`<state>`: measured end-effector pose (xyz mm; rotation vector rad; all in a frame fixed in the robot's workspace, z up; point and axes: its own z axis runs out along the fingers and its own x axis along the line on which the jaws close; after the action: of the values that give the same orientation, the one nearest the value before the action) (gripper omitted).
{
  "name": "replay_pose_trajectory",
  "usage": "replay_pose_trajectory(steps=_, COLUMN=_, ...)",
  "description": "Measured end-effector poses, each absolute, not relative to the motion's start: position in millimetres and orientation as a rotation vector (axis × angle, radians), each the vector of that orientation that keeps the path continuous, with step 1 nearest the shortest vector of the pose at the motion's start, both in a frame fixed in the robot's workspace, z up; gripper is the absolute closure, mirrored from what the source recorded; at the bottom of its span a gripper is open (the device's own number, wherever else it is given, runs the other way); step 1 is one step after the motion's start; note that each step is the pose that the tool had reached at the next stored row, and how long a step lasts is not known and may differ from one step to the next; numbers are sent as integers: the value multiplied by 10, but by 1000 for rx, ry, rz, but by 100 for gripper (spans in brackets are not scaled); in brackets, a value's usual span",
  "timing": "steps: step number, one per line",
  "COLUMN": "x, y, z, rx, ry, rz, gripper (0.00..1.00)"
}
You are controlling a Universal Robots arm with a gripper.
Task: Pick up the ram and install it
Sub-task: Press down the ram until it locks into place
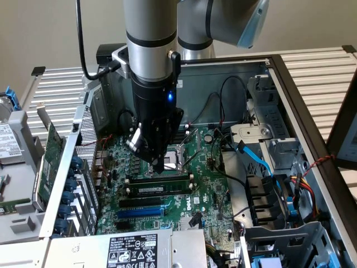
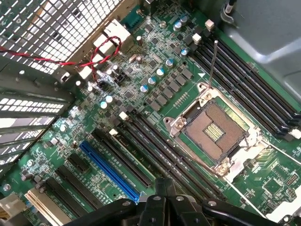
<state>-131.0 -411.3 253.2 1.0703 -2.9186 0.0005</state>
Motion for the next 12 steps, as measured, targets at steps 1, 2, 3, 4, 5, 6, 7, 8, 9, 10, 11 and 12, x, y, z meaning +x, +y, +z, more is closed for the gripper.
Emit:
replay_pose_trajectory(steps=1, x=-1310, y=-4113, z=2532, rx=1051, ry=-2926, rz=0, gripper=89)
replay_pose_trajectory(steps=2, x=-1310, y=-4113, z=2532, rx=1033, ry=-2932, rz=0, gripper=89)
replay_pose_trajectory(steps=3, x=-1310, y=-4113, z=2532, rx=1015, ry=-2939, rz=0, gripper=89)
replay_pose_trajectory(steps=4, x=-1310, y=-4113, z=2532, rx=999, ry=-2945, rz=1, gripper=89)
replay_pose_trajectory(steps=5, x=-1310, y=-4114, z=2531, rx=985, ry=-2951, rz=3, gripper=89)
replay_pose_trajectory(steps=6, x=-1310, y=-4114, z=2531, rx=972, ry=-2957, rz=6, gripper=89)
replay_pose_trajectory(steps=7, x=-1311, y=-4114, z=2532, rx=959, ry=-2963, rz=9, gripper=89)
replay_pose_trajectory(steps=8, x=-1310, y=-4114, z=2532, rx=947, ry=-2969, rz=13, gripper=89)
replay_pose_trajectory(steps=9, x=-1310, y=-4114, z=2532, rx=933, ry=-2975, rz=16, gripper=89)
replay_pose_trajectory(steps=10, x=-1310, y=-4113, z=2532, rx=920, ry=-2981, rz=20, gripper=89)
replay_pose_trajectory(steps=11, x=-1310, y=-4114, z=2532, rx=907, ry=-2987, rz=23, gripper=89)
replay_pose_trajectory(steps=12, x=-1310, y=-4114, z=2532, rx=894, ry=-2992, rz=25, gripper=89)
